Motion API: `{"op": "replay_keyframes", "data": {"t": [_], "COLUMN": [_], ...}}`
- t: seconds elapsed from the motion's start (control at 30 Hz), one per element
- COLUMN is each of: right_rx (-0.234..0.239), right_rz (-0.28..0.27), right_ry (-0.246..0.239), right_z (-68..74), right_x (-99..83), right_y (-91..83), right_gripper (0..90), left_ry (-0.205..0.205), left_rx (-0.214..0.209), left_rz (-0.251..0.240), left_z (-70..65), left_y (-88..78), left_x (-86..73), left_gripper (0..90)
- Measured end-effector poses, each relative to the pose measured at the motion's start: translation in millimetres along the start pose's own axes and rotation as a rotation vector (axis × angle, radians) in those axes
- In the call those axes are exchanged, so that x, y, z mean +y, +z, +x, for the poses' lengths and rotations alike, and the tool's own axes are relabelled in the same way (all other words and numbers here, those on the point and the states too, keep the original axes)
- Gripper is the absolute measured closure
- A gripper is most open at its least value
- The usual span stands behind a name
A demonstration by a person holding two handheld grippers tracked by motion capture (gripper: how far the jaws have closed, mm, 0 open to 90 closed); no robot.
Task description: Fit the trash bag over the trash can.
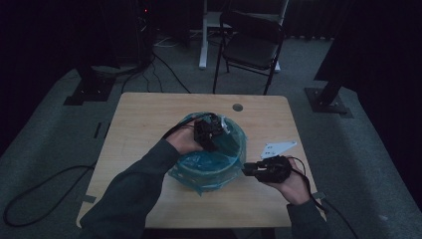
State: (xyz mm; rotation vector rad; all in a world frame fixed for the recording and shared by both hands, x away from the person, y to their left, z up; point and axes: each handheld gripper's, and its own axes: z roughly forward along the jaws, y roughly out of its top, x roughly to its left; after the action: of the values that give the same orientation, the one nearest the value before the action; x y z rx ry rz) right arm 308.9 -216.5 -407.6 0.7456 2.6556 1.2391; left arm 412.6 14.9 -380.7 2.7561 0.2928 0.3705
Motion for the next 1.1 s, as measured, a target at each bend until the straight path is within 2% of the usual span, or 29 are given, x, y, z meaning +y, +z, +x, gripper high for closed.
{"op": "replay_keyframes", "data": {"t": [0.03, 0.3, 0.37, 0.4, 0.53, 0.6, 0.67, 0.73, 0.9, 0.97, 1.1], "right_rx": [0.0, -0.002, -0.002, -0.003, -0.004, -0.005, -0.006, -0.007, -0.009, -0.009, -0.01], "right_rz": [0.0, -0.001, -0.001, -0.001, -0.004, -0.005, -0.006, -0.006, -0.007, -0.008, -0.009], "right_ry": [0.0, 0.003, 0.003, 0.003, 0.002, 0.003, 0.003, 0.005, 0.006, 0.007, 0.008], "right_z": [0.0, -0.6, -0.5, -0.4, -0.3, -0.4, -0.7, -0.7, -1.1, -1.3, -1.5], "right_x": [0.0, -0.8, -0.8, -0.8, -0.8, -0.8, -0.7, -0.7, -1.1, -1.1, -1.0], "right_y": [0.0, -0.8, -0.9, -1.0, -2.1, -2.3, -2.5, -2.7, -3.1, -3.2, -3.6], "right_gripper": [75.0, 75.0, 75.0, 75.0, 75.0, 75.0, 75.0, 75.0, 75.0, 74.9, 74.9], "left_ry": [0.0, -0.052, -0.06, -0.075, -0.103, -0.103, -0.152, -0.18, -0.243, -0.258, -0.289], "left_rx": [0.0, -0.019, -0.018, 0.001, 0.017, 0.017, 0.01, 0.014, 0.039, 0.061, 0.076], "left_rz": [0.0, -0.172, -0.189, -0.227, -0.287, -0.287, -0.388, -0.447, -0.536, -0.557, -0.595], "left_z": [0.0, 2.0, 2.4, 2.5, 4.5, 4.5, 7.1, 7.5, 9.7, 10.4, 11.4], "left_y": [0.0, -29.7, -33.0, -40.3, -53.2, -53.2, -62.8, -65.6, -70.3, -73.1, -78.6], "left_x": [0.0, -8.8, -10.6, -14.6, -22.1, -22.1, -32.2, -38.9, -54.2, -59.4, -69.1], "left_gripper": [54.4, 54.9, 55.7, 55.7, 56.8, 56.8, 56.8, 56.8, 56.8, 56.8, 56.8]}}
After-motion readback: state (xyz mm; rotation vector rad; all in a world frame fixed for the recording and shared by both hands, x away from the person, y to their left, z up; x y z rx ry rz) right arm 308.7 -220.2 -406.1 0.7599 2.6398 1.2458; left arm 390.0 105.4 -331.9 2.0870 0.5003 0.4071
